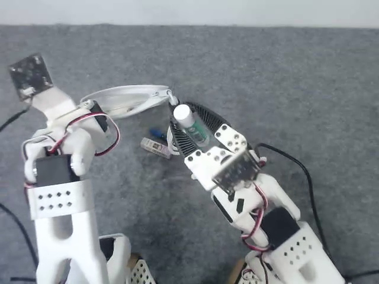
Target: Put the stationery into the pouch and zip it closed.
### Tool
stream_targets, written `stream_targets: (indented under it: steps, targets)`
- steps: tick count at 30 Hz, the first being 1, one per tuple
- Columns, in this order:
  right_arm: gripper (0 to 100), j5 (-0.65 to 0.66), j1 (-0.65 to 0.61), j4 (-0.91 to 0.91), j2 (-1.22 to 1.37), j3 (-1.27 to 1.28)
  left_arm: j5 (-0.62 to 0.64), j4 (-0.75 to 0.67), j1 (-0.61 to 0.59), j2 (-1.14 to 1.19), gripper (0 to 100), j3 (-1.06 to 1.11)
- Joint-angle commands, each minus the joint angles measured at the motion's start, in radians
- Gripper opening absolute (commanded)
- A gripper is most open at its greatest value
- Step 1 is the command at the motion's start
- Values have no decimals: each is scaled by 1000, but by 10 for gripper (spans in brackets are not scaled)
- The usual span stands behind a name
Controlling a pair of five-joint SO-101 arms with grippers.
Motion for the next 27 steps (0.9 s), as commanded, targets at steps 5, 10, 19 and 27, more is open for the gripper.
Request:
stream_targets:
  steps: [5,10,19,27]
  targets:
    - [6,-3,-8,-28,-38,-8,-12,-34,6,3,12,-8]
    - [6,-3,-8,-30,-39,-8,-12,-35,6,3,12,-8]
    - [6,-2,-8,-97,-31,-8,-12,-84,20,-3,12,18]
    - [6,-9,-93,-102,-41,-3,-14,-84,60,-3,12,18]
